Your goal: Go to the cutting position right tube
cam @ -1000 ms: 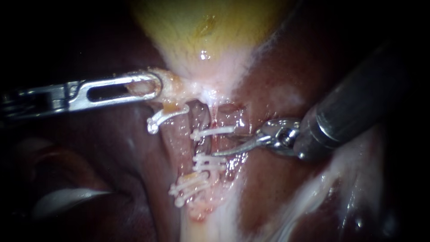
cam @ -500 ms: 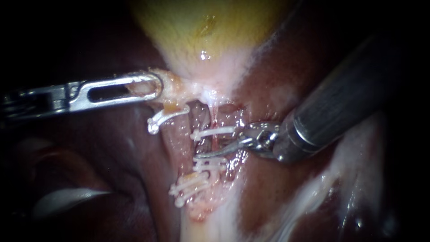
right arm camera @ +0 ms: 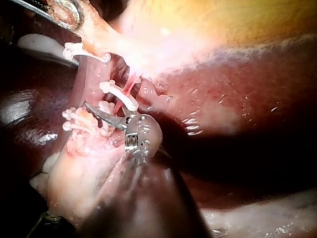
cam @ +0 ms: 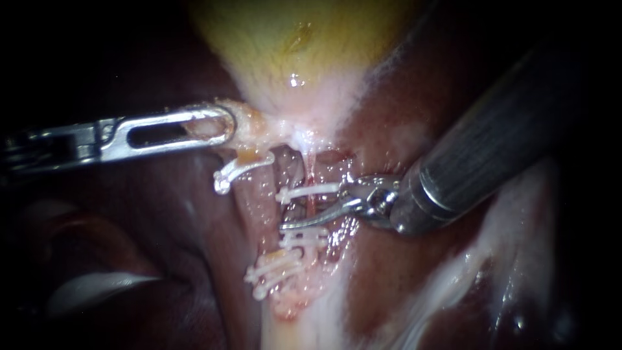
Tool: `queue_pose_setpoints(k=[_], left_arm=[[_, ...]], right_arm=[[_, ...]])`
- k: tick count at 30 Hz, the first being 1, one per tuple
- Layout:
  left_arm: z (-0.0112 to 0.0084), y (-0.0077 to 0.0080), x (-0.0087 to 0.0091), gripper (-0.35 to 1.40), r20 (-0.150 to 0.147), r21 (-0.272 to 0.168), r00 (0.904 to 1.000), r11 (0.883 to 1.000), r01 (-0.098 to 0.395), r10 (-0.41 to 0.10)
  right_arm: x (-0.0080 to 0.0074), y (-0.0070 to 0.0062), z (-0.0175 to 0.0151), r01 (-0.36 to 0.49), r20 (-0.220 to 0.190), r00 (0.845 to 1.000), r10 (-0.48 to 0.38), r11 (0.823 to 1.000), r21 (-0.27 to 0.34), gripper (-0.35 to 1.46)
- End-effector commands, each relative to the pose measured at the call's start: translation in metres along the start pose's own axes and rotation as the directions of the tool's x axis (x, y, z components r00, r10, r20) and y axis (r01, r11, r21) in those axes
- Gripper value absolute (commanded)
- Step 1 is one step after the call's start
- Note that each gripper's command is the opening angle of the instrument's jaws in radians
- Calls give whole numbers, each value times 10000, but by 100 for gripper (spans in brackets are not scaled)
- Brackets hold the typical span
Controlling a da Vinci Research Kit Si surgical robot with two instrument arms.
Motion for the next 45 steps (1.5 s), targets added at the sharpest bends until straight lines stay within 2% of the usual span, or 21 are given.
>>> queue_pose_setpoints(k=[1,5,10,23,32,37,45], left_arm=[[0,0,0,-35,0,0,10000,10000,0,0],[0,0,0,-35,0,0,10000,10000,0,0],[0,0,0,-35,-2,2,10000,10000,-1,1],[0,2,-1,-35,-6,7,10000,10000,-1,1],[0,2,0,-35,-5,6,10000,10000,-2,2],[0,2,0,-35,-4,6,10000,10000,-2,2],[0,2,0,-35,-4,6,10000,10000,-2,2]], right_arm=[[0,0,0,43,-84,10000,-42,9999,103,144],[1,0,1,43,-449,9990,-12,9976,691,144],[2,-3,4,156,-657,9978,-68,9907,1354,144],[6,-19,15,264,-1024,9947,-2,9668,2543,144],[9,-20,19,338,-1227,9924,4,9604,2766,144],[12,-20,24,381,-1509,9885,66,9559,2913,144],[17,-16,39,1419,-2017,9756,-868,9502,2776,144]])
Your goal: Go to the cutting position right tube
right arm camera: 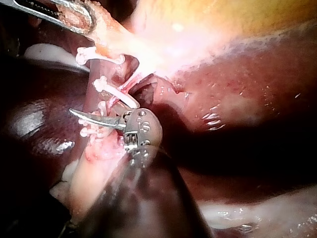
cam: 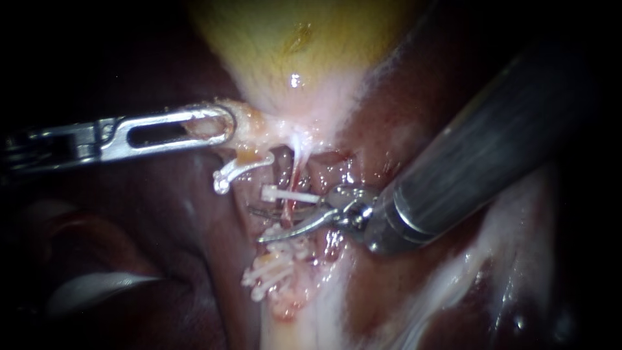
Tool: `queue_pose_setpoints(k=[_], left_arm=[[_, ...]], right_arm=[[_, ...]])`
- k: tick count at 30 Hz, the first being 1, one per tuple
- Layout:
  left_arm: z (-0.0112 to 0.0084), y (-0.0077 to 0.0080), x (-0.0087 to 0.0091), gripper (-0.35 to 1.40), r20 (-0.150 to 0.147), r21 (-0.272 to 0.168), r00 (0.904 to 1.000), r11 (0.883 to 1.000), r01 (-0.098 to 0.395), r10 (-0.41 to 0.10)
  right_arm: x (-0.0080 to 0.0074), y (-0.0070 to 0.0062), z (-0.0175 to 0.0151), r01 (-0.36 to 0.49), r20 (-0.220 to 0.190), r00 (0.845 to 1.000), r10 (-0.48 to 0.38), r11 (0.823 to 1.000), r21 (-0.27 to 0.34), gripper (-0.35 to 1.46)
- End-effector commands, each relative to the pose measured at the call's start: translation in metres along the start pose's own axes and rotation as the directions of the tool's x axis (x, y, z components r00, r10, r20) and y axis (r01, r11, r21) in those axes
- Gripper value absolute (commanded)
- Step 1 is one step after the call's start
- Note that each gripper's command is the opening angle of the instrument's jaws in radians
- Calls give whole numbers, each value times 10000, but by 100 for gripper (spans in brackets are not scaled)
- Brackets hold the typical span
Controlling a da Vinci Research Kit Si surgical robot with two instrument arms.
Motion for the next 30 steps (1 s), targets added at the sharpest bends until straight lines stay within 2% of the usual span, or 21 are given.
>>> queue_pose_setpoints(k=[1,12,30], left_arm=[[0,0,0,-35,1,-1,10000,10000,0,0],[0,0,0,-35,1,-1,10000,10000,-1,1],[0,1,1,-35,2,-1,10000,10000,-4,4]], right_arm=[[0,1,2,106,-23,9999,-106,9999,11,144],[-2,5,10,947,-465,9945,-937,9953,188,142],[-2,5,11,1004,-466,9940,-995,9948,188,141]])
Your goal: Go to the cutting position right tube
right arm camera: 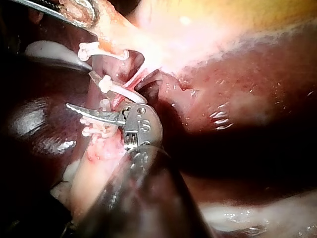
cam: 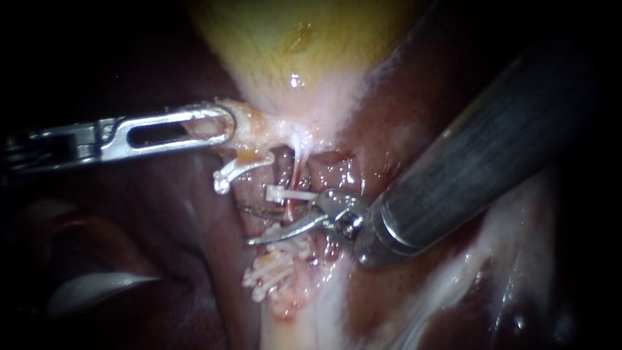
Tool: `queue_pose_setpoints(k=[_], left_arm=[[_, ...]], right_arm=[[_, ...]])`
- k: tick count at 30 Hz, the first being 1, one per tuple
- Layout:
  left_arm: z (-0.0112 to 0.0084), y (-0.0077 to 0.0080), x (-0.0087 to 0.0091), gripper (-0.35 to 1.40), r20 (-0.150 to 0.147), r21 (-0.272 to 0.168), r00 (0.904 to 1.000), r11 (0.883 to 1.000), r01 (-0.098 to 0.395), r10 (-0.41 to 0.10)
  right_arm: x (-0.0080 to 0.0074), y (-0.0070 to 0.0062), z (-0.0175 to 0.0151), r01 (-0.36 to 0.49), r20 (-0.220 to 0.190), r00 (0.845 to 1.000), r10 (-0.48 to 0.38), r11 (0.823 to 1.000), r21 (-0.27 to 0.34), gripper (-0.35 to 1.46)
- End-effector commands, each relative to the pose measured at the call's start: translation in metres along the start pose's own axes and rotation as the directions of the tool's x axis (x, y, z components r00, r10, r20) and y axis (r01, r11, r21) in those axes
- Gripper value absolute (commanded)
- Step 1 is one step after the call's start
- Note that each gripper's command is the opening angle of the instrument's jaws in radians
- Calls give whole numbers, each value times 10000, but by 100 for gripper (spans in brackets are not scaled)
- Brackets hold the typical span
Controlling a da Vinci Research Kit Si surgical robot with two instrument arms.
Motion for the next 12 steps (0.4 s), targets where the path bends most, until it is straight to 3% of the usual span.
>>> queue_pose_setpoints(k=[1,12], left_arm=[[0,0,0,-35,1,-1,10000,10000,-2,2],[0,0,0,-35,2,-1,10000,10000,-4,4]], right_arm=[[0,0,0,-1,2,10000,1,10000,2,141],[0,-1,0,-1,2,10000,1,10000,3,141]])
